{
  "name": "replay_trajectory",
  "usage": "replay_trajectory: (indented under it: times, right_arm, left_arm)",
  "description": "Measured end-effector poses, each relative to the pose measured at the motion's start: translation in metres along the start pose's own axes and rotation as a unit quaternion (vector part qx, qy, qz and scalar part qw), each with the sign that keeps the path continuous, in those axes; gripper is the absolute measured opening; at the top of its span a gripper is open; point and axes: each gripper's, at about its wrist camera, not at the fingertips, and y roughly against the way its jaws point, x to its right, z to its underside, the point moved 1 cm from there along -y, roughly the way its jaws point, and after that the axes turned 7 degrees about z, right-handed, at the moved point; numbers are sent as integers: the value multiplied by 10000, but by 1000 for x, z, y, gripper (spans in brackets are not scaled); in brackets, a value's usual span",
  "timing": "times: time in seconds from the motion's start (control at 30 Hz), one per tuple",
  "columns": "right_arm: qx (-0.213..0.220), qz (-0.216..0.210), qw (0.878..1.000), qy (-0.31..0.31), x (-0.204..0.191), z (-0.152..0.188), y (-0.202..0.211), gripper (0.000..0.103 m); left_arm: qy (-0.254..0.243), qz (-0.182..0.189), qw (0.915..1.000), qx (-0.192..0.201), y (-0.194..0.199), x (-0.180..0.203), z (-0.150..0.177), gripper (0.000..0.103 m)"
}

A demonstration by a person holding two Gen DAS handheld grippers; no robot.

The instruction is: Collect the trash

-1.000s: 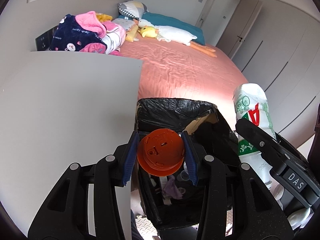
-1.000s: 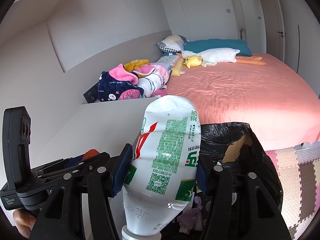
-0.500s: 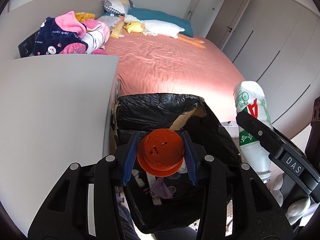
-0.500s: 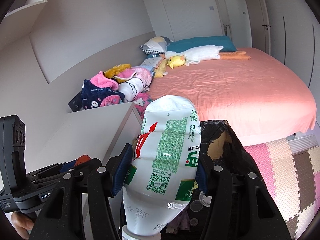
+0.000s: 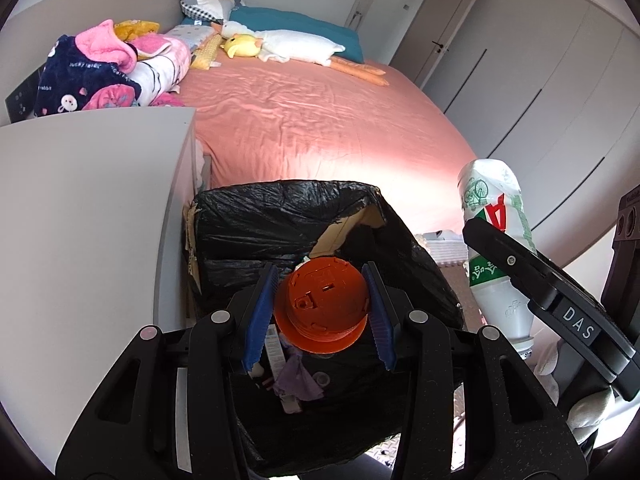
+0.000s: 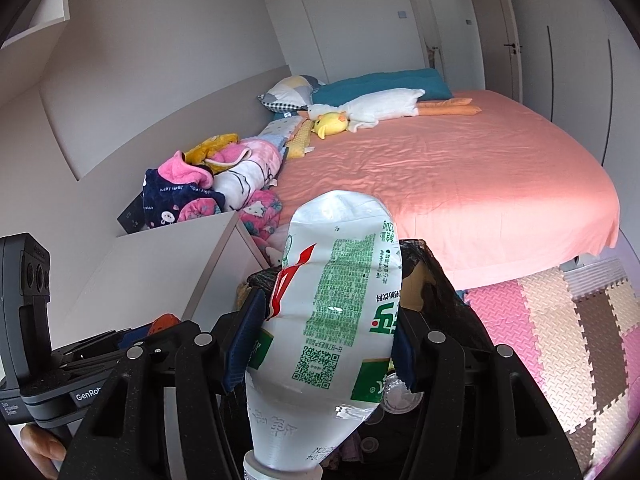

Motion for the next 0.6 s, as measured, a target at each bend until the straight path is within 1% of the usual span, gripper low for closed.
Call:
replay_trajectory:
  times: [0.23, 0.3, 0.33, 0.37, 0.4, 0.43, 0.53, 0.6]
  right_arm:
    - [6, 51, 10000, -81, 8, -6, -4, 59]
    - [35, 12, 9999, -144, 10, -8, -4, 60]
    - [69, 27, 9998, -207, 12, -9, -2, 68]
    - [131, 56, 9995, -268, 14, -9, -1, 73]
    - [185, 111, 9993, -304, 16, -10, 1, 80]
    - [235, 140, 9991, -309, 17, -11, 2, 82]
    - [228, 157, 9991, -313, 19, -11, 2, 84]
    - [211, 134, 9992, -323, 20, -11, 1, 85]
  left_arm:
    - [20, 206, 9998, -82, -9, 3, -3, 43]
    - [93, 305, 9995, -76, -9, 3, -5, 66]
    - [173, 292, 9994, 3, -7, 1, -6, 89]
    - [241, 239, 9994, 94, -4, -1, -8, 97]
    - [286, 204, 9993, 161, -2, -3, -9, 97]
    - [326, 186, 9992, 170, -2, -4, -9, 97]
    - [448, 185, 9986, 197, -1, -9, -9, 97]
    - [491, 293, 9981, 224, 0, -10, -8, 97]
